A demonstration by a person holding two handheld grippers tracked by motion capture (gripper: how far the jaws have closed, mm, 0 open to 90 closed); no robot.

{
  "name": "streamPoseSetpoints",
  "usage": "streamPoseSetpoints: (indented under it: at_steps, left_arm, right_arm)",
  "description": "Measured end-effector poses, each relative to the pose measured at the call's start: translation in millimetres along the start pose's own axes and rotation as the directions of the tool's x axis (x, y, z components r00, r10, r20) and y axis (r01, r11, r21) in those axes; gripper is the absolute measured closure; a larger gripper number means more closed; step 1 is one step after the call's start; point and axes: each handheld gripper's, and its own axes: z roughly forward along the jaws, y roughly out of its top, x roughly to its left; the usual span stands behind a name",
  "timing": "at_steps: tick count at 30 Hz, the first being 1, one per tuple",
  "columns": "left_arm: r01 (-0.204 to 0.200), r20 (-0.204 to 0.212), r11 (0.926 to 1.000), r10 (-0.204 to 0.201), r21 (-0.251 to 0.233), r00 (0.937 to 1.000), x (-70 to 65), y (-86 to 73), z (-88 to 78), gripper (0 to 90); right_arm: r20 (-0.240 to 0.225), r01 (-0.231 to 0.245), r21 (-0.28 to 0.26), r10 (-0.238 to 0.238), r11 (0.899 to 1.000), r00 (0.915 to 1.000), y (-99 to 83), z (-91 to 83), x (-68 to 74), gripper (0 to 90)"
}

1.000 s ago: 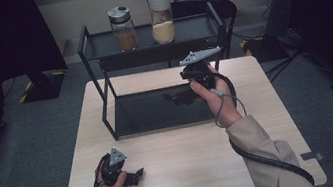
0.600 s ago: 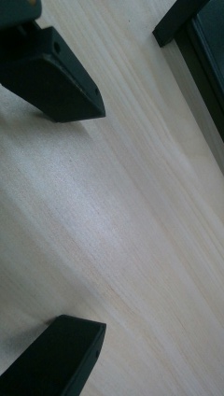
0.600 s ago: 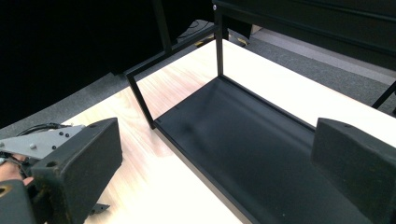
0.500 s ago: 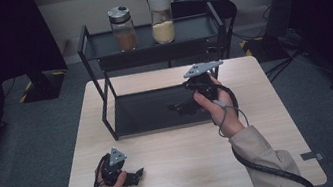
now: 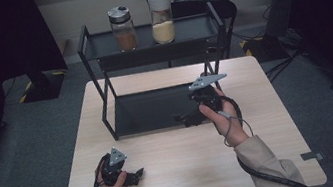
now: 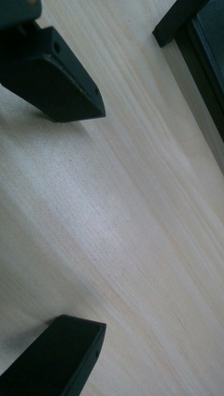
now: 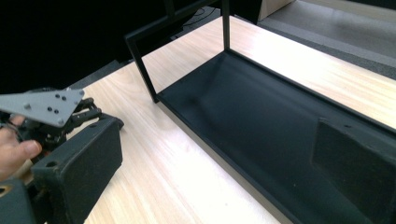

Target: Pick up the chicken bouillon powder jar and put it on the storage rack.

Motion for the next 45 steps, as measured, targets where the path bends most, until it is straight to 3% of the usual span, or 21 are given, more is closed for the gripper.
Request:
streamPoseSetpoints:
  at_steps: [17,45]
  left_arm:
    - [0.0,0.0,1.0,0.0,0.0,1.0,0.0,0.1,0.0,0.0]
    - [0.0,0.0,1.0,0.0,0.0,1.0,0.0,0.0,0.0,0.0]
  right_arm:
    - [-0.003,0.017,0.028,-0.016,0.999,0.9999,-33.4,0.4,-3.2,1.0]
    - [-0.01,-0.032,0.042,0.032,0.999,0.9994,-87.2,-7.3,-16.7,0.9]
